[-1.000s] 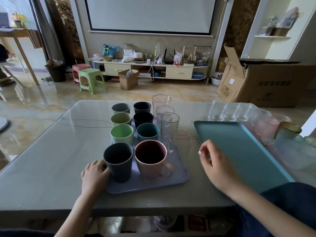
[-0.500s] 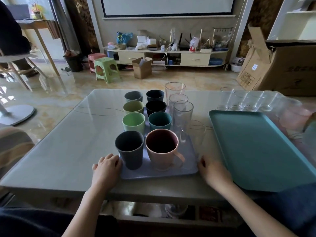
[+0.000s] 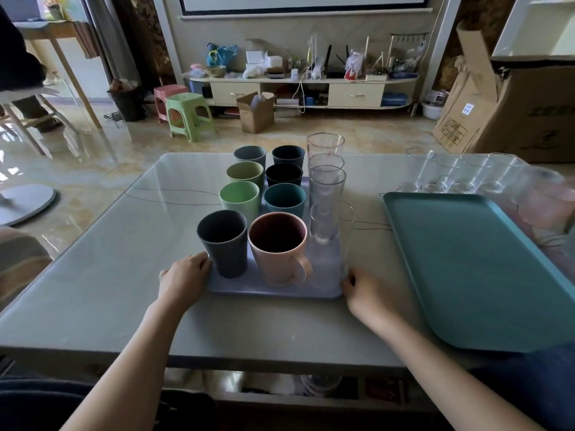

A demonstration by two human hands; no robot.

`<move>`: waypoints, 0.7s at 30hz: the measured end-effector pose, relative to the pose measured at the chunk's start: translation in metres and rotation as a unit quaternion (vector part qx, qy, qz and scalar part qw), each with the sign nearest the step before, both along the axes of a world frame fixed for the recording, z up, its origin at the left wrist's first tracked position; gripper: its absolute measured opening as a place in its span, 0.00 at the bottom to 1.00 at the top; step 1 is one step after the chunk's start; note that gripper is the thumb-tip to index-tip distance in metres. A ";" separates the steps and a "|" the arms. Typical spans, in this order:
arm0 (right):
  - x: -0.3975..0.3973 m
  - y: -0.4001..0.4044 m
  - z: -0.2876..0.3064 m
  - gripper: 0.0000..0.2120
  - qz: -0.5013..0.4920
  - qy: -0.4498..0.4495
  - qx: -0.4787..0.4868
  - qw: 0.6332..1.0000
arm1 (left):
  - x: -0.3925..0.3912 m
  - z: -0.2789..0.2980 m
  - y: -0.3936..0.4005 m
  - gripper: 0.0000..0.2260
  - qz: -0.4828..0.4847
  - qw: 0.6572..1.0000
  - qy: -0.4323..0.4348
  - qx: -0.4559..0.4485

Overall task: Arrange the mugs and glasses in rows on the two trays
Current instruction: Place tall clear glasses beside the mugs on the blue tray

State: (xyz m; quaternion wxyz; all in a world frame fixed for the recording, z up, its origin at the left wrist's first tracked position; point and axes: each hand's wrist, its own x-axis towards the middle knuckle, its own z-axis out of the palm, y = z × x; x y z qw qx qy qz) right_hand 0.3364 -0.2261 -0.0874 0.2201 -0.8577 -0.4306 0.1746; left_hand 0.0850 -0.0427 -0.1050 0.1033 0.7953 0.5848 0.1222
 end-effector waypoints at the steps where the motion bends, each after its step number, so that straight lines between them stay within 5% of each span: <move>1: 0.000 0.002 -0.001 0.17 -0.006 -0.004 0.003 1.000 | 0.000 0.000 0.001 0.14 0.004 1.000 -0.006 -0.003; 6: 0.000 0.000 -0.008 0.17 -0.016 -0.014 0.015 1.000 | 0.000 -0.002 -0.009 0.15 0.035 0.998 -0.046 -0.008; 13: 0.025 0.002 -0.008 0.16 -0.030 0.130 0.045 0.990 | 0.005 0.005 -0.058 0.17 0.152 0.982 -0.104 -0.031; 17: 0.032 -0.020 0.010 0.14 0.008 0.218 0.099 0.971 | 0.019 0.008 -0.096 0.17 0.110 0.989 -0.093 -0.007; 21: 0.060 -0.046 0.021 0.16 0.020 0.189 0.153 0.970 | 0.038 0.014 -0.125 0.15 0.040 0.996 -0.082 0.025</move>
